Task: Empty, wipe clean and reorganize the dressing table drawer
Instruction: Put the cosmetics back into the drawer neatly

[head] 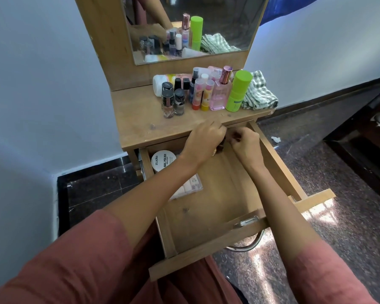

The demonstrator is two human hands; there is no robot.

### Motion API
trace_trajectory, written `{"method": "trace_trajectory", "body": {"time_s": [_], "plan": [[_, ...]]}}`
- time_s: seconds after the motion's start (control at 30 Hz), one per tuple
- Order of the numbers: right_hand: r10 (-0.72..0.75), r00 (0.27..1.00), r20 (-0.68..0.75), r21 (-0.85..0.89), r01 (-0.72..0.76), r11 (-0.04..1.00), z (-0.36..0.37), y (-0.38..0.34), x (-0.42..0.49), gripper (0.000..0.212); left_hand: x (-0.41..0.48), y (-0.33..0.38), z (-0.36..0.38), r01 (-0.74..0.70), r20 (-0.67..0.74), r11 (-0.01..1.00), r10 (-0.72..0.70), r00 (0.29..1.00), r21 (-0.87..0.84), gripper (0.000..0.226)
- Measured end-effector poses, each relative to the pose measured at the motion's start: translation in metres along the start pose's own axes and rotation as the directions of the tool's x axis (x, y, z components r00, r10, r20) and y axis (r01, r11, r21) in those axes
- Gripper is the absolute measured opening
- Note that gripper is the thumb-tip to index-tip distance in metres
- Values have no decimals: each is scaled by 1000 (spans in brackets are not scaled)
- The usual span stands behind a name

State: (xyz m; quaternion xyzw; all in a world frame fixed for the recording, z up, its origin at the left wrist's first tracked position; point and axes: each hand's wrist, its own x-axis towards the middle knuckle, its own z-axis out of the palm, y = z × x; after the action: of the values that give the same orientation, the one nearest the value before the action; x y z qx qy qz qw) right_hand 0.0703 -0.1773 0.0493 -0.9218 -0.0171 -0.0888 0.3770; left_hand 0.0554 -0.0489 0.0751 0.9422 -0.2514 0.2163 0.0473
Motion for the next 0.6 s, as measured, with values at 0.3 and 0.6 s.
{"method": "trace_trajectory", "body": {"time_s": [0.3, 0.6], "plan": [[10, 954, -300, 241, 65, 968, -44, -44, 28, 25, 42, -19, -49, 400, -217, 842, -494, 842, -363, 35], [14, 990, -144, 260, 24, 965, -42, -51, 62, 57, 72, -28, -46, 455, -36, 880, -463, 885, -140, 43]]}}
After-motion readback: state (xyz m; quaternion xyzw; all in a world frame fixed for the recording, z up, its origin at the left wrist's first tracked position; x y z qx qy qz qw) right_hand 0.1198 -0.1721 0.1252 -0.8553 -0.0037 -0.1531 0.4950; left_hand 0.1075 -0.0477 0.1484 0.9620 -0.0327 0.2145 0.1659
